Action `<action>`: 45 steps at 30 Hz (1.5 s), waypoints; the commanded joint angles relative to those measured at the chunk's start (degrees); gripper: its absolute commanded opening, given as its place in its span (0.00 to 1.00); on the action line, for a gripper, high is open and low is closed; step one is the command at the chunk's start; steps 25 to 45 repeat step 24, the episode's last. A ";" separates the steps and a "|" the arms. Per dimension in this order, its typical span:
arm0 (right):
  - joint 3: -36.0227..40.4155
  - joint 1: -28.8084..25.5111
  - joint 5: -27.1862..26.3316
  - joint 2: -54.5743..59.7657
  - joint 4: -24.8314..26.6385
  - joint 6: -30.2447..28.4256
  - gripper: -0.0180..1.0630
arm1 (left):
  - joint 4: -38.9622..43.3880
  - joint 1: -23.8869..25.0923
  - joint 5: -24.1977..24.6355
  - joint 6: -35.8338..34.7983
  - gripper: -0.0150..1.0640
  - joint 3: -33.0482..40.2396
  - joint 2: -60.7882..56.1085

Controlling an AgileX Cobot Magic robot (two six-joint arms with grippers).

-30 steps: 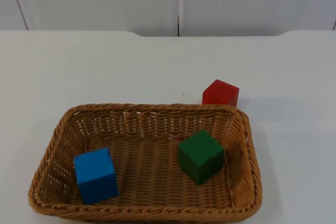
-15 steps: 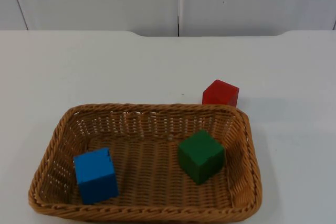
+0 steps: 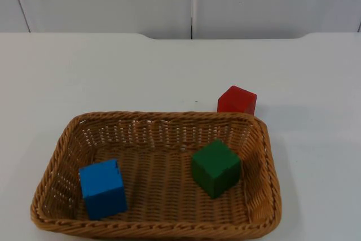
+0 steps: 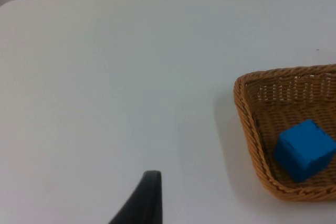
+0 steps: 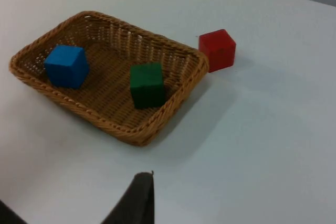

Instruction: Pick up one cube with each hand and place exactly two cubes into the same basket, leaving the remaining cube outside.

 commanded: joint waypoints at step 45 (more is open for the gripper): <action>0.36 -24.72 -0.07 -0.17 0.12 -0.29 0.99 | 0.02 0.10 0.17 0.11 0.99 0.17 -0.23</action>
